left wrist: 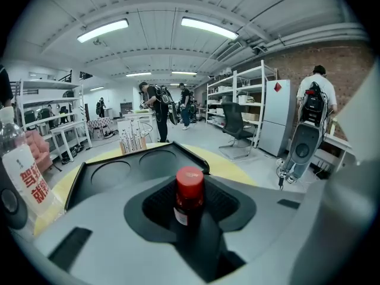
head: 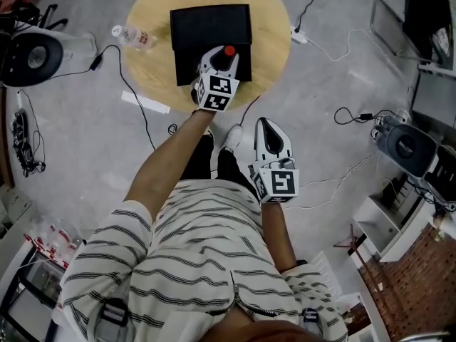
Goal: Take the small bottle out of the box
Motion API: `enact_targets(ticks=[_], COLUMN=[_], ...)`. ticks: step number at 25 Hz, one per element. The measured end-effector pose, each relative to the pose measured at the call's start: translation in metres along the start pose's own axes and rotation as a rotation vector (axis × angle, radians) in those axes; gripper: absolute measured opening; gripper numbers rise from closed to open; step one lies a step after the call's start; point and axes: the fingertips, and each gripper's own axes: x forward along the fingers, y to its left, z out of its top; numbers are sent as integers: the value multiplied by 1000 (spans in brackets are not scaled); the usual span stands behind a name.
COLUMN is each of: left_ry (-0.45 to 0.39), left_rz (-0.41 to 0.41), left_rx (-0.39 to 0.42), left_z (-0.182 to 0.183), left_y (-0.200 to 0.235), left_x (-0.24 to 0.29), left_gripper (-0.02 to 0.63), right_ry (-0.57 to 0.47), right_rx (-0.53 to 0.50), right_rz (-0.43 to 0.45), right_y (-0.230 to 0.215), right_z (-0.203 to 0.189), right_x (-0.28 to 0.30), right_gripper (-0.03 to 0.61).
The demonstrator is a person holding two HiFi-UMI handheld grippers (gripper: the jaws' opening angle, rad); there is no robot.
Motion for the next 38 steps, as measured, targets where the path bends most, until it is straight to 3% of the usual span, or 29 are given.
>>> enact_targets(ticks=[38], left_ry=[-146], left_rz=[66], left_rx=[-19], left_z=[61], left_y=[-18], left_x=[-112], left_gripper=[149], right_ry=[-147], right_rx=[-77], right_rz=[90], right_y=[15], right_z=[42], right_x=[-29], right_gripper=[18])
